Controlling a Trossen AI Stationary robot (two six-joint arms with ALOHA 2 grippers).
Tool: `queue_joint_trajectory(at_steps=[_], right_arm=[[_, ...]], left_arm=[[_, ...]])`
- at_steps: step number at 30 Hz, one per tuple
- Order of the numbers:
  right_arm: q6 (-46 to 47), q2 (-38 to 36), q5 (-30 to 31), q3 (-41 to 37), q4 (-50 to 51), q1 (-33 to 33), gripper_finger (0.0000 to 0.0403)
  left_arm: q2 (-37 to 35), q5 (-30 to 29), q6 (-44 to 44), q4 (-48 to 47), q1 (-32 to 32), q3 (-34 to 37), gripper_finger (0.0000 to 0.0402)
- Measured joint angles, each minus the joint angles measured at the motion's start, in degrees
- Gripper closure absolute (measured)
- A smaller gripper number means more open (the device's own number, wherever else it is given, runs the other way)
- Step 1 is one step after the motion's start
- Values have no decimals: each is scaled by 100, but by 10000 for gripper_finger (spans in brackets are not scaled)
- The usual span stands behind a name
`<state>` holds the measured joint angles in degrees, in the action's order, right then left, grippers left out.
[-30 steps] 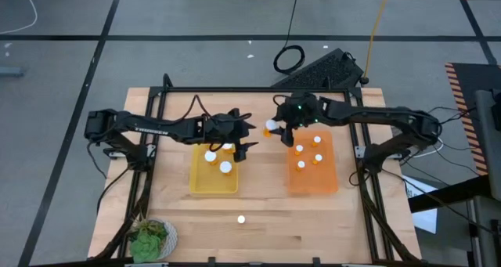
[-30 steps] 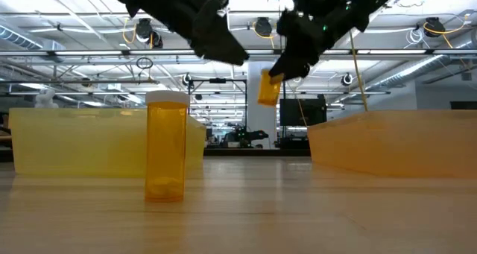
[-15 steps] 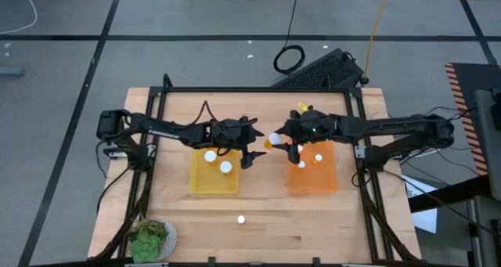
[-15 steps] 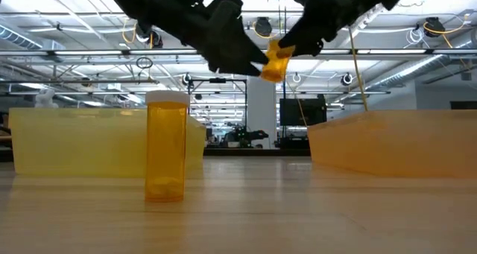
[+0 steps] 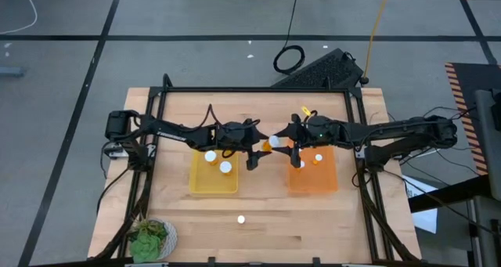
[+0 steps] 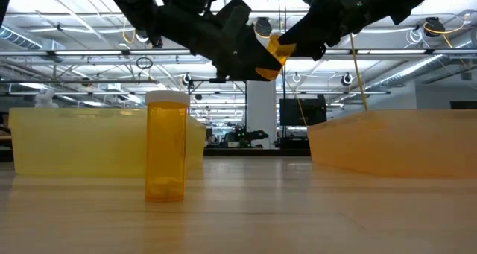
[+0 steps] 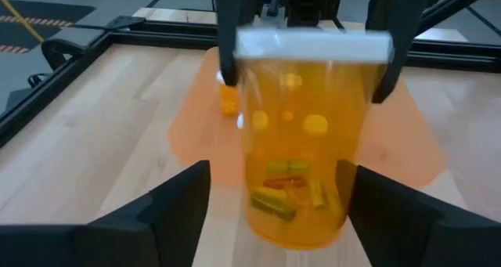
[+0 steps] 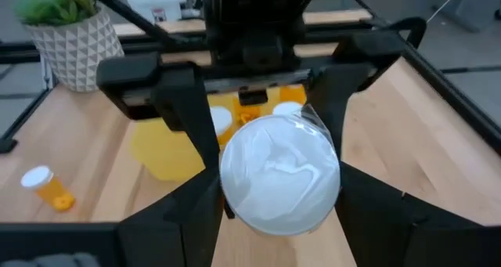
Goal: Pick and place medicine bottles into bin by pill shape (circle, oval)
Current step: Put the large orange pill bottle into the yellow bin
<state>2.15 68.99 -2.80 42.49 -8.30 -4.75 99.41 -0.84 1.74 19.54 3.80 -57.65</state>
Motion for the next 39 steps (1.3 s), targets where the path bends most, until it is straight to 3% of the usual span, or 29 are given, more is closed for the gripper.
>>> queue_joint_trajectory(at_steps=[15, 26, 32, 39], right_arm=[[6, 0, 24, -27, -80, -4, 185], [-104, -461, 119, -29, 231, 103, 95], [-226, -920, 417, -221, 454, 283, 77], [-223, -1065, 396, -1083, -1134, 302, 78]], left_arm=[[1, 22, -15, -17, 2, -3, 207], [-84, 22, 33, -96, 8, -13, 205], [-374, 31, 23, -174, 14, -11, 208], [-660, 81, -75, -85, -90, -9, 205]])
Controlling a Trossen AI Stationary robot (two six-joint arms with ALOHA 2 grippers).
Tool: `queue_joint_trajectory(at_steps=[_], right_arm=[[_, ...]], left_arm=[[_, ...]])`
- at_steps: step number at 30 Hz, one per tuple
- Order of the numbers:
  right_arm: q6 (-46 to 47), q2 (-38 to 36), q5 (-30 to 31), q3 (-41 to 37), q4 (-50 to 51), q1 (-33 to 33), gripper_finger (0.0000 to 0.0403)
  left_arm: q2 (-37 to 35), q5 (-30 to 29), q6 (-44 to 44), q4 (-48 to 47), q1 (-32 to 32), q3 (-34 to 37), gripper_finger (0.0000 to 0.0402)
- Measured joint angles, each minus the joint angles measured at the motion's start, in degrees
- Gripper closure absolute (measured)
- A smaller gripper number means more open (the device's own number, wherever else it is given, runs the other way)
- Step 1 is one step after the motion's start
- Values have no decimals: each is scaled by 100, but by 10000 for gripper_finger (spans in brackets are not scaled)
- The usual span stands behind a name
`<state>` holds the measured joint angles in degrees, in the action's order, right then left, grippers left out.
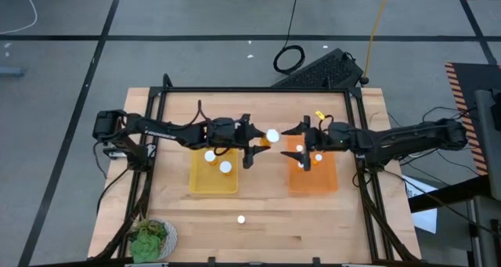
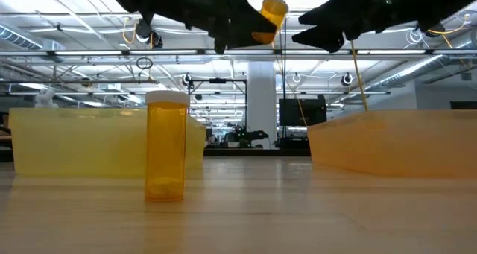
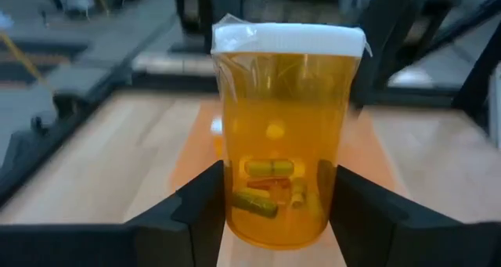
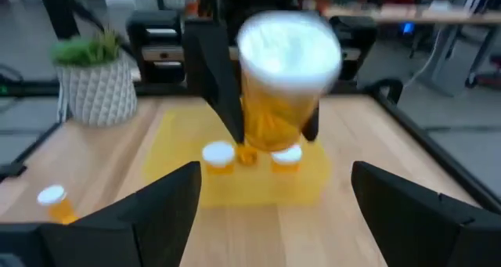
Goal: Pick and place medicine bottles into bin by pill shape (circle, oval)
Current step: Put the large orange pill bottle into the yellow bin
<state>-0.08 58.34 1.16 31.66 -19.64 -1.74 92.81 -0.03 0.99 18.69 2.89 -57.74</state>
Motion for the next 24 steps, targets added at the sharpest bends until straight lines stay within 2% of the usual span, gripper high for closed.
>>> queue_joint_trajectory(at_steps=[6, 14, 24], right_arm=[[-34, 276, -299, -558, -1885, 0, 78], [91, 905, -437, -588, -3006, -2, 78], [177, 1831, -447, -581, -4662, 42, 78]], left_arm=[[17, 8, -51, 331, -79, -2, 204], [13, 202, -52, 729, -78, -2, 204], [13, 280, -89, 747, -78, -2, 204]])
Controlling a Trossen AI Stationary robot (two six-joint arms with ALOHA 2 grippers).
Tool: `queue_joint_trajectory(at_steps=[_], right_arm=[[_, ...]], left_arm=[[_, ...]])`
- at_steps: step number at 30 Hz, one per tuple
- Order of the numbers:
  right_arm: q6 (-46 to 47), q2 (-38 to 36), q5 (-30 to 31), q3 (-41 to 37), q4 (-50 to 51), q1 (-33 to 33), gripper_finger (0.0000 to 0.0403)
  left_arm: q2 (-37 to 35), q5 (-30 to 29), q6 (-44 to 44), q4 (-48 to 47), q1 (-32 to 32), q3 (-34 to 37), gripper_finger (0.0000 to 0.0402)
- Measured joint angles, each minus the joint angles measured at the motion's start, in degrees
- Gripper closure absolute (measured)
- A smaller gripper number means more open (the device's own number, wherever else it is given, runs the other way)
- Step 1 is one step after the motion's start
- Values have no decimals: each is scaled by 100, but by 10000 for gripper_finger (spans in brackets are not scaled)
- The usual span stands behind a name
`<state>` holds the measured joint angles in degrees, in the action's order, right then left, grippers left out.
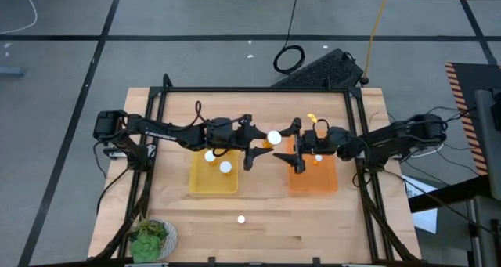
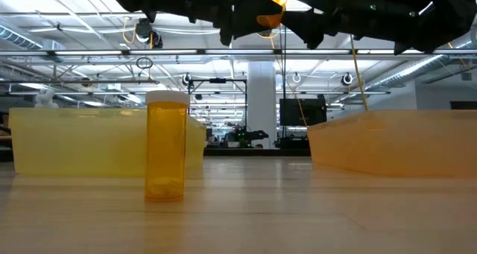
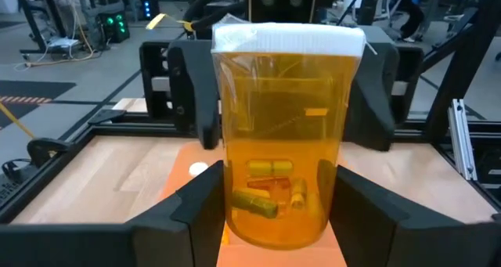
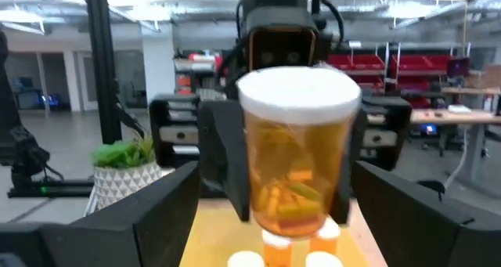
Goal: Pick and place medicine bottles into bin by pill shape (circle, oval)
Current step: Put the large orange pill bottle into the yellow bin
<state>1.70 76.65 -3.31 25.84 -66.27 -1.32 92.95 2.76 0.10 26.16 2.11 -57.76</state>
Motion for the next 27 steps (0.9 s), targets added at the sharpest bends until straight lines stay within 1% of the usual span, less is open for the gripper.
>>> queue_joint_trajectory(at_steps=[4, 11, 19, 27], right_arm=[[18, 263, -86, 120, -255, 33, 83], [15, 581, -245, 358, -344, 26, 111], [61, 631, -232, 367, -428, 26, 138], [65, 631, -231, 367, -428, 26, 175]], left_arm=[[0, 3, 2, 19, -1, 1, 204], [0, 22, 9, 29, -7, 7, 204], [4, 22, 9, 30, -7, 7, 204], [4, 20, 20, 39, -44, 7, 204]])
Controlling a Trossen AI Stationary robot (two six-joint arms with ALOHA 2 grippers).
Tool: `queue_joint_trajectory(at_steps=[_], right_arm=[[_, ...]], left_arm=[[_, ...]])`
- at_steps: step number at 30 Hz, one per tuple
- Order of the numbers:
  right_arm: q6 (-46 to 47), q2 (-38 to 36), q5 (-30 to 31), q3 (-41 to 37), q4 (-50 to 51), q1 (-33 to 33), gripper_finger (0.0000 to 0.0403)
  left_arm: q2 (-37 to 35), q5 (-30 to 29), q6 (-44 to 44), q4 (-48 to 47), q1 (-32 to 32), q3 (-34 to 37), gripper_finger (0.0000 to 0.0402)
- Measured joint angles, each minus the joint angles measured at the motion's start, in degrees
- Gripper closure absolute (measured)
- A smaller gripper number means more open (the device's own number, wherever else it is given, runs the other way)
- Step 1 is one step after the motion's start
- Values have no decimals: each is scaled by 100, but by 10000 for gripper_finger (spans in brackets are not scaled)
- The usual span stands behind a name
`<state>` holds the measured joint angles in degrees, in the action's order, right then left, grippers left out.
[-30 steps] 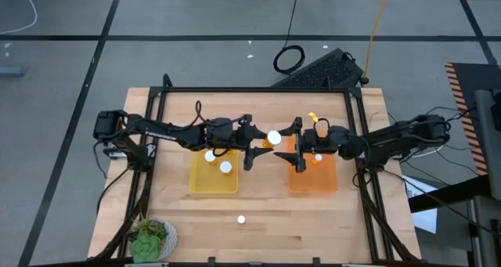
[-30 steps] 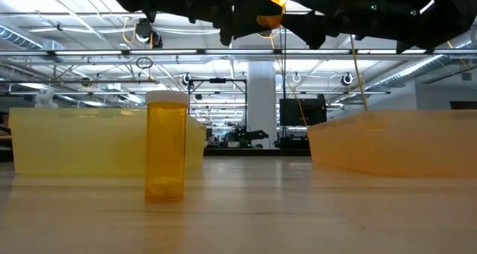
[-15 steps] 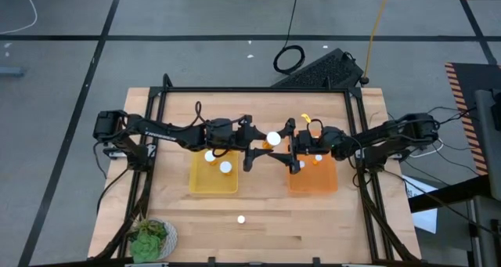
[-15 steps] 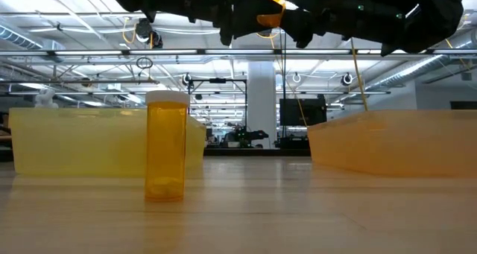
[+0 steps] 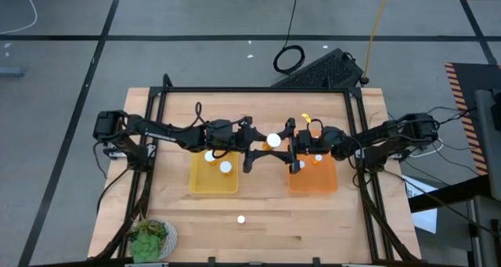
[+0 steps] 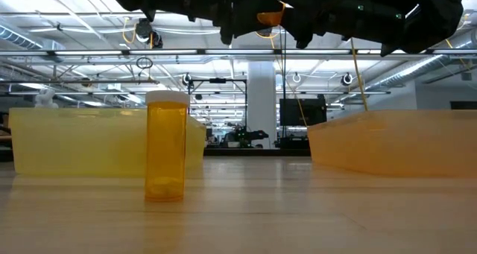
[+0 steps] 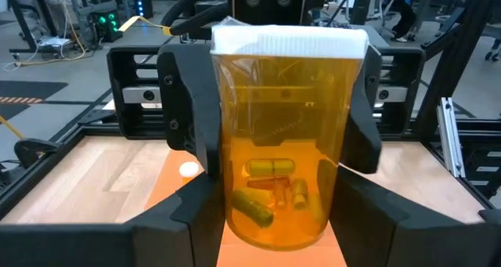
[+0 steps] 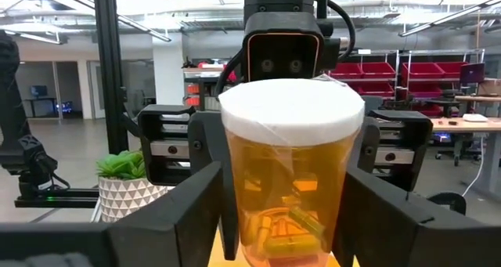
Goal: Pick and place medicine bottles into bin by pill shape (circle, oval)
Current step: Put the large orange pill bottle into the yellow bin
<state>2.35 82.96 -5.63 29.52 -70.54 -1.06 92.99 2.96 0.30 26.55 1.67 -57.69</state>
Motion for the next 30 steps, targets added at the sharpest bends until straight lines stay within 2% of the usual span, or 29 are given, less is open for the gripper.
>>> queue_joint_trajectory(at_steps=[7, 14, 23, 30], right_arm=[[17, 0, 0, 0, 0, 0, 204], [7, 0, -27, 0, 2, 2, 212], [0, 3, -64, 0, 58, 9, 212], [-7, 4, -28, 0, 159, 7, 212]], left_arm=[[0, 0, -15, 2, -4, 0, 204], [0, -55, -2, 13, -73, 0, 198], [3, -103, 44, -183, -91, -1, 117], [-485, -87, 20, -1403, -48, -7, 72]])
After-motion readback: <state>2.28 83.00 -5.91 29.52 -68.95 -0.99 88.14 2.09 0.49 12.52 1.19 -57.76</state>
